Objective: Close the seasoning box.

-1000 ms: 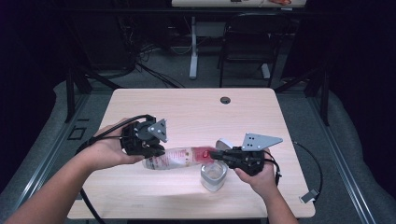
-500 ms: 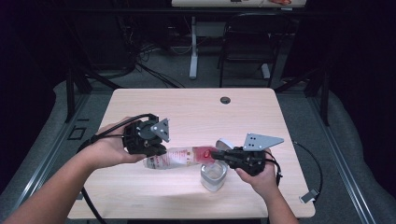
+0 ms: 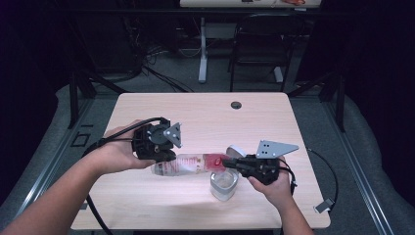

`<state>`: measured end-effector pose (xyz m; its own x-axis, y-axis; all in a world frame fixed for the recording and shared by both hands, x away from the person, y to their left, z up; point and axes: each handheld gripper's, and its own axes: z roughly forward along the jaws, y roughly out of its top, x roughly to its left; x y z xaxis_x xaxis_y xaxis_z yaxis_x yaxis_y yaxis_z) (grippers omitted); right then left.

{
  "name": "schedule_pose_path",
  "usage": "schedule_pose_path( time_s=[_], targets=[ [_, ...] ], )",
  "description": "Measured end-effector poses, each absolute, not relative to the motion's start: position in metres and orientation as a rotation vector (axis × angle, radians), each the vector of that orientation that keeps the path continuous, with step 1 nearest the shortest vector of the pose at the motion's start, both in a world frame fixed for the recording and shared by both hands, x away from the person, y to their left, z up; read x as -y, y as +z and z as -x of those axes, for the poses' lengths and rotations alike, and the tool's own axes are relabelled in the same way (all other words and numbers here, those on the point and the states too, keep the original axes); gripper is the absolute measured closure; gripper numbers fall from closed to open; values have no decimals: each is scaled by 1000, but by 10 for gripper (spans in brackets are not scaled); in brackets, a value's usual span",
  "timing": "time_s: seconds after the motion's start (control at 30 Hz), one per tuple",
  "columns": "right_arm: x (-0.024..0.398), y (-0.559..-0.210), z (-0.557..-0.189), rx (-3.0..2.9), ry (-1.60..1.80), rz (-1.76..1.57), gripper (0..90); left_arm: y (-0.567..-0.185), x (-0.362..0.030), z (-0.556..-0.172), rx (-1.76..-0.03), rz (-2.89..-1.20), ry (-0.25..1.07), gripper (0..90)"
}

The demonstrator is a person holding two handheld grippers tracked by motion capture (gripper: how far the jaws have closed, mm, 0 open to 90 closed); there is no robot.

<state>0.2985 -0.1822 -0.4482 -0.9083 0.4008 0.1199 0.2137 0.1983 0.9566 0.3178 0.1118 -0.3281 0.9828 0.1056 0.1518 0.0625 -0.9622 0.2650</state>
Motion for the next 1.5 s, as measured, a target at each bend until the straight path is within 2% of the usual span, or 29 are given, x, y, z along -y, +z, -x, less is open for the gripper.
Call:
schedule_pose_path(
  time_s=[1.5],
  targets=[
    [192, -452, -299, -2330, 1774, -615, 900, -315, -86, -317, -54, -2955, 287, 896]
  ],
)
